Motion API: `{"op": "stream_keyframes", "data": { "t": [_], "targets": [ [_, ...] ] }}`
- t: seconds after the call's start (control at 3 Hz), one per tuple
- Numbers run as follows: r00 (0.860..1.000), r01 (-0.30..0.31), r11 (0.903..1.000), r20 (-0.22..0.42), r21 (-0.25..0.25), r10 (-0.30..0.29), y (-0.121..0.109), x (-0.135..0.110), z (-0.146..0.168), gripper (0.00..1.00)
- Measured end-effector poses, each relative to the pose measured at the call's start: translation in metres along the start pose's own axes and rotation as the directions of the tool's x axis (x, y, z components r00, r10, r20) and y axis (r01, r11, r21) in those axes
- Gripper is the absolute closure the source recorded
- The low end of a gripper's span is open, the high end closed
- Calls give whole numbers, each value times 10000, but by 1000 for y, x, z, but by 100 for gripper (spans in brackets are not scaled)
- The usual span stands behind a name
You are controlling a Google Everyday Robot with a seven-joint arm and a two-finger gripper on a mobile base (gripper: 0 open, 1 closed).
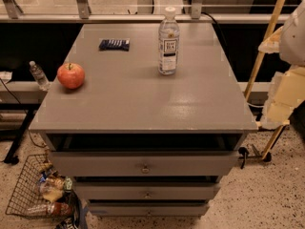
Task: Knock blue plastic bottle over
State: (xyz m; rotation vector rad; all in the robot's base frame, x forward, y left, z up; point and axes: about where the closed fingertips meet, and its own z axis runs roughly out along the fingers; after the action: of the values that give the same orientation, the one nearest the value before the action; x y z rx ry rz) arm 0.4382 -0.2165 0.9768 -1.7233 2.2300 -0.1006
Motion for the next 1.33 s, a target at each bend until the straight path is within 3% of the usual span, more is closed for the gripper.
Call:
{"op": "stream_keyframes", "data": {
  "t": [0.33,0.67,1.0,1.33],
  "targets": [
    [9999,-72,10000,118,46,72,-1,-1,1,0],
    [9931,-635,9974,1006,328,599,-8,-6,10,0],
    [9506,-1362,9899,2865,390,1195,-36,-14,37,0],
    [8471,-1941,9794,5130,550,1390,-84,-45,57,0]
  ]
}}
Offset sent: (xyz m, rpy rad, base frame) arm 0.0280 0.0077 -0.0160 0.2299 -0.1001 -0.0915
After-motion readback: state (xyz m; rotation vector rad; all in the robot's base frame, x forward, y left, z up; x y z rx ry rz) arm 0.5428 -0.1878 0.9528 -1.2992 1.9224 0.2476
